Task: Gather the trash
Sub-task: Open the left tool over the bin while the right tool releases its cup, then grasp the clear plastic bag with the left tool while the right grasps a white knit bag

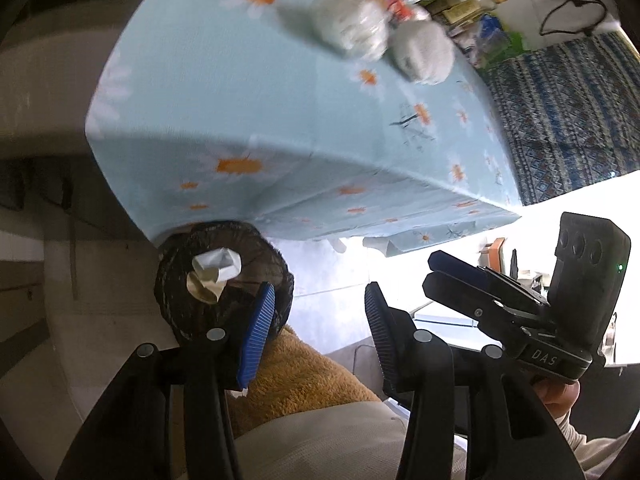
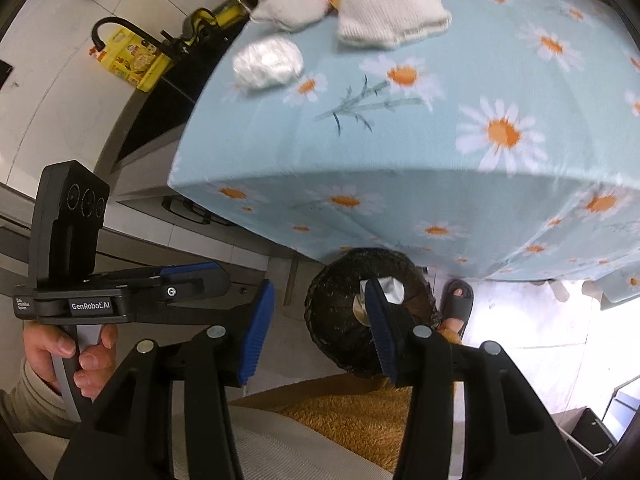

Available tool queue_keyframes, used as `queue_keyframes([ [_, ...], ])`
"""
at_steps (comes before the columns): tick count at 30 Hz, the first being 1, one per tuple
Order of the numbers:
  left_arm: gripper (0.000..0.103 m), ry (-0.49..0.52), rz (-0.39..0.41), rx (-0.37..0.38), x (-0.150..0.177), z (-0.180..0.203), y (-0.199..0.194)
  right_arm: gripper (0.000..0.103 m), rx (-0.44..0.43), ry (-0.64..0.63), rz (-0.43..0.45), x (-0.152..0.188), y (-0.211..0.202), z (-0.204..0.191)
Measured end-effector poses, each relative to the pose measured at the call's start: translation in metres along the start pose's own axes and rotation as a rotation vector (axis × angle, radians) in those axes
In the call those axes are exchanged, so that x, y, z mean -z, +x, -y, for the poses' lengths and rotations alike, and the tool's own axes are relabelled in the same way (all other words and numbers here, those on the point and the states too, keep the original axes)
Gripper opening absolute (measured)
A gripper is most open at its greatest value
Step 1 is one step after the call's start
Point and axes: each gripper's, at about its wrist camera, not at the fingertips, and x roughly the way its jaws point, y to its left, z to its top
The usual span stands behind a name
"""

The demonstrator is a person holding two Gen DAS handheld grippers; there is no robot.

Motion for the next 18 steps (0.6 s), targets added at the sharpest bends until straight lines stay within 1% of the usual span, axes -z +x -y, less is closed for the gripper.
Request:
queue_keyframes([
  [8, 0.045, 0.068, 0.097, 0.022, -0.014, 0.023, -0.038, 0.053, 0.020, -0.019, 0.080, -0.011, -0.029, -0.013],
  [11, 0.045, 0.092, 0.122, 0.016, -0.020, 0.030, -0.049, 0.057, 0.031, -0.038, 0.116, -0.013, -0.040, -0.022],
  [14, 0.045, 0.116, 0.141, 0.004, -0.026, 0.033, -0.057, 0.058, 0.040, -0.047, 0.142, -0.017, -0.049, -0.027],
  [18, 0.045, 0.132, 0.157, 0.000, -0.035, 0.035, -0.063, 0.063, 0.052, -0.042, 0.176, -0.024, -0.056, -0.028],
])
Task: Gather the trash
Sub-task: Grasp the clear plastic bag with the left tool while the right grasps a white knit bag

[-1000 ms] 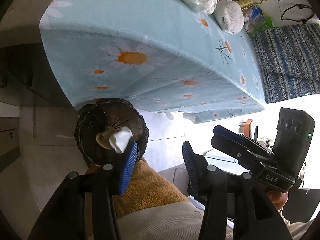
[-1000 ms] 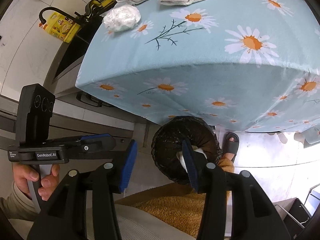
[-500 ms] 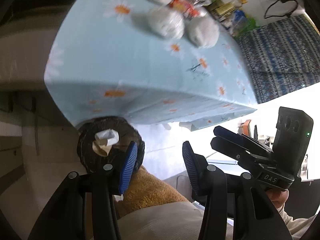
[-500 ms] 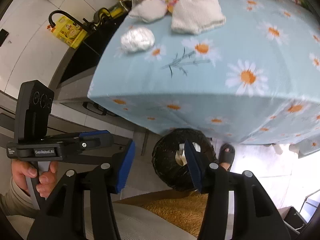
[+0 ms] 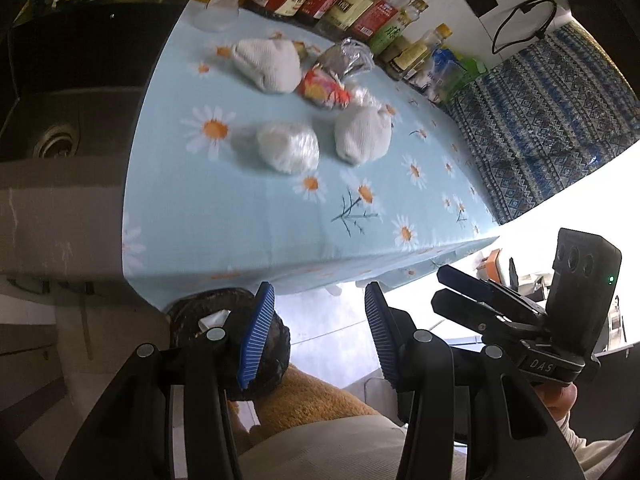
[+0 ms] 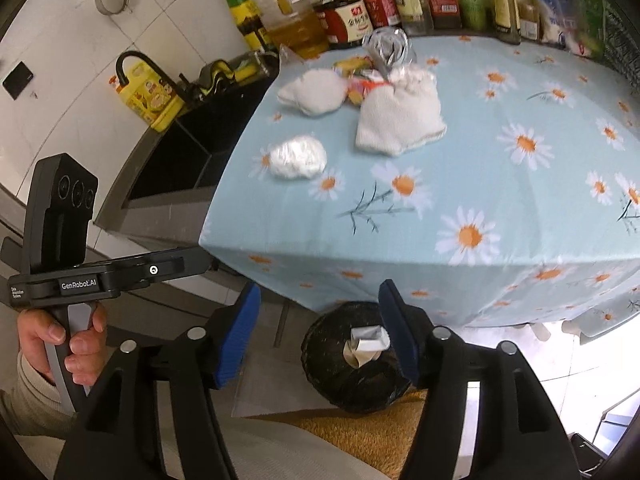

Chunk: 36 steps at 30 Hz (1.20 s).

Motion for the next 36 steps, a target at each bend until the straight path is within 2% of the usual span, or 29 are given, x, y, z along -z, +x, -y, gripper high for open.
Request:
queue_keyframes([
  [3, 0.046, 0.009, 0.006, -0.012, -0.008, 0.001, 0.000, 0.067, 0.010, -0.004, 0.019, -0.008, -0.004, 0.001],
  [6, 0.054, 0.011, 0.018, -0.026, -0.017, 0.003, 0.001, 0.069, 0.018, -0.007, 0.034, -0.017, -0.006, 0.005],
  [13, 0.054, 0.021, 0.043, -0.042, -0.041, 0.010, 0.005, 0.071, 0.034, -0.006, 0.067, -0.045, -0.013, 0.023],
  [15, 0.066, 0.016, 0.051, -0.061, -0.050, 0.012, 0.009, 0.072, 0.038, -0.007, 0.074, -0.055, -0.013, 0.031],
  [17, 0.067, 0.000, 0.055, -0.068, -0.057, 0.012, 0.014, 0.072, 0.041, -0.009, 0.074, -0.064, -0.012, 0.037],
  [24, 0.068, -0.035, 0.047, -0.105, -0.074, 0.014, 0.034, 0.072, 0.019, -0.030, 0.049, -0.092, 0.003, 0.057],
  [30, 0.068, -0.096, 0.013, -0.197, -0.088, 0.006, 0.055, 0.072, -0.014, -0.034, 0.015, -0.113, 0.020, 0.071],
  [36, 0.068, -0.125, -0.001, -0.239, -0.100, 0.005, 0.070, 0.072, -0.045, -0.047, -0.022, -0.133, 0.039, 0.083],
])
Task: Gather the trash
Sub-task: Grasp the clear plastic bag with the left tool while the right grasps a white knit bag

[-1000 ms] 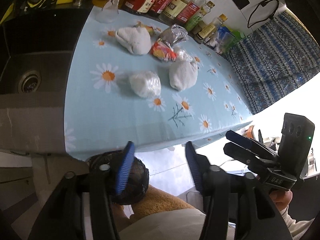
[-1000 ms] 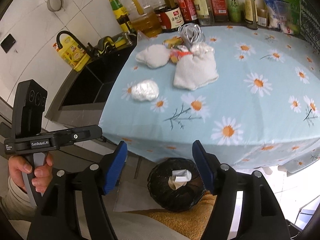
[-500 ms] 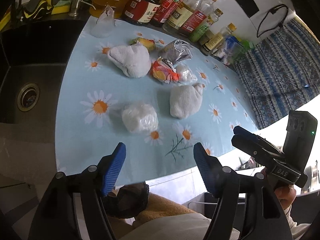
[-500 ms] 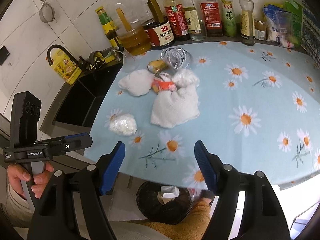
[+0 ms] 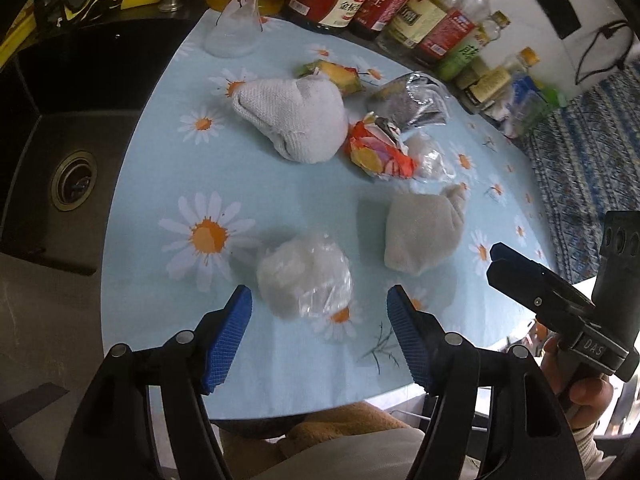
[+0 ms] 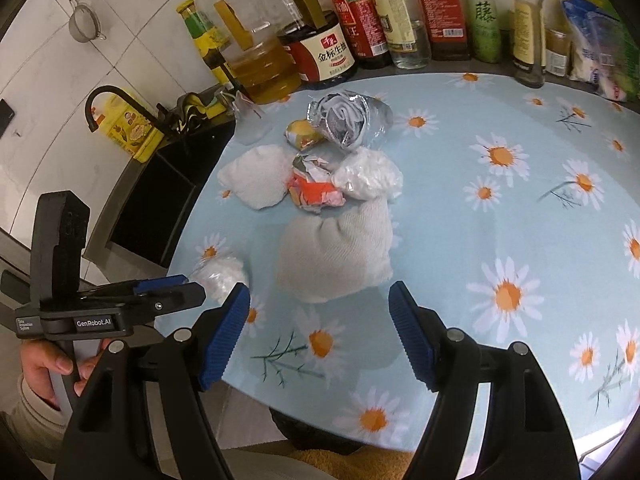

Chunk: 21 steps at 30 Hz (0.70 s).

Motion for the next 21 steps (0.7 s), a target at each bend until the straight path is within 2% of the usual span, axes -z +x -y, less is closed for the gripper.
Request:
queue_keyframes([
  [13, 0.066, -0.022, -0.022, -0.105, -0.014, 0.006, 0.025, 0.072, -0.066, -0.005, -0.075, -0.026, 0.041, 0.026],
  [15, 0.056, -0.010, -0.022, -0.116, -0.015, 0.008, 0.027, 0.072, -0.067, -0.015, -0.082, -0.027, 0.046, 0.028],
  [19, 0.056, -0.006, -0.012, -0.116, -0.014, 0.009, 0.028, 0.072, -0.071, -0.038, -0.091, -0.026, 0.054, 0.028],
  [20, 0.055, -0.010, -0.010, -0.113, -0.014, 0.008, 0.028, 0.070, -0.076, -0.040, -0.092, -0.026, 0.055, 0.028],
  [21, 0.054, -0.012, -0.008, -0.108, -0.014, 0.008, 0.027, 0.061, -0.079, -0.046, -0.094, -0.025, 0.056, 0.027],
])
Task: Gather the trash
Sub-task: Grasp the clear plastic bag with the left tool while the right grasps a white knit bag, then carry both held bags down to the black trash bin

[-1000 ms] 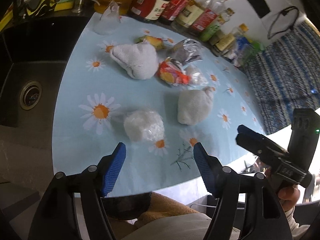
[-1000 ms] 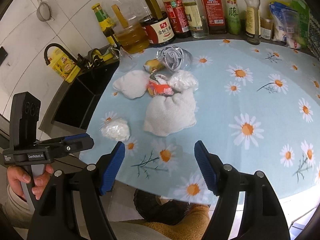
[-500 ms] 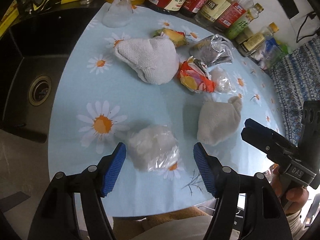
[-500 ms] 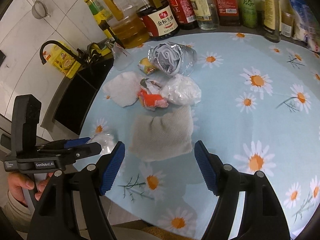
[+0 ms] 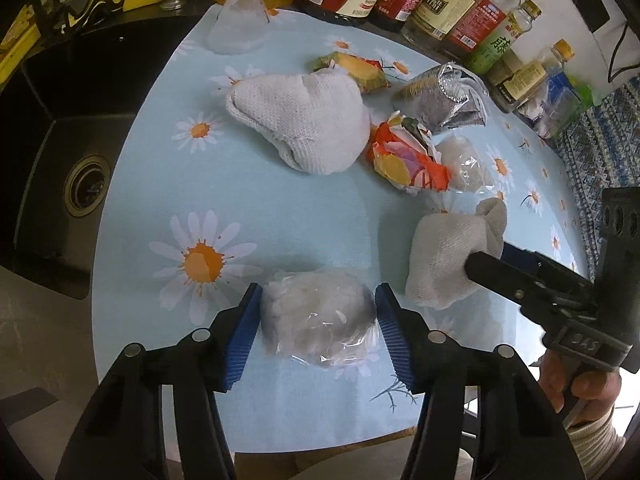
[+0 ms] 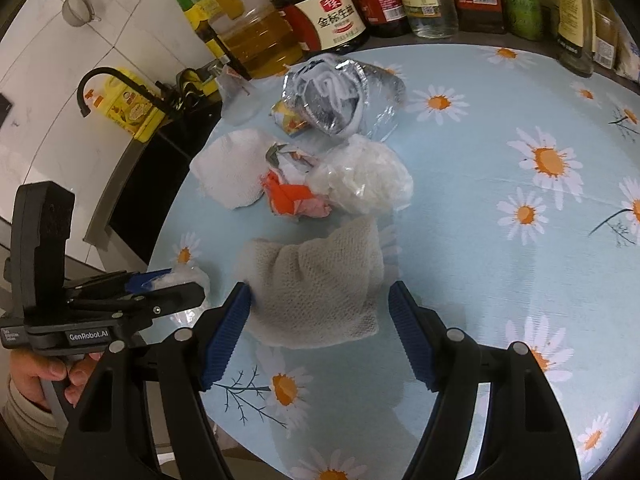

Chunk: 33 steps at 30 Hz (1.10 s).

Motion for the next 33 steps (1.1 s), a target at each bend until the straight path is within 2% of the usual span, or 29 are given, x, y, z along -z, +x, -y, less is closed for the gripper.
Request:
queue_keyframes([
  [6, 0.052, 0.010, 0.007, 0.022, 0.003, 0.002, -0.001, 0.039, 0.018, -0.043, -0.003, 0.004, 0.002, -0.007],
  [9, 0.051, 0.020, 0.016, 0.031, 0.004, 0.003, -0.005, 0.033, 0.023, -0.054, 0.007, 0.007, -0.001, -0.011],
  [22, 0.051, 0.048, 0.068, 0.079, 0.018, -0.006, -0.028, 0.032, 0.042, -0.050, 0.061, 0.031, -0.024, -0.037],
  [33, 0.052, 0.090, 0.061, 0.135, 0.049, -0.012, -0.040, 0.032, 0.065, -0.035, 0.109, 0.067, -0.044, -0.066],
])
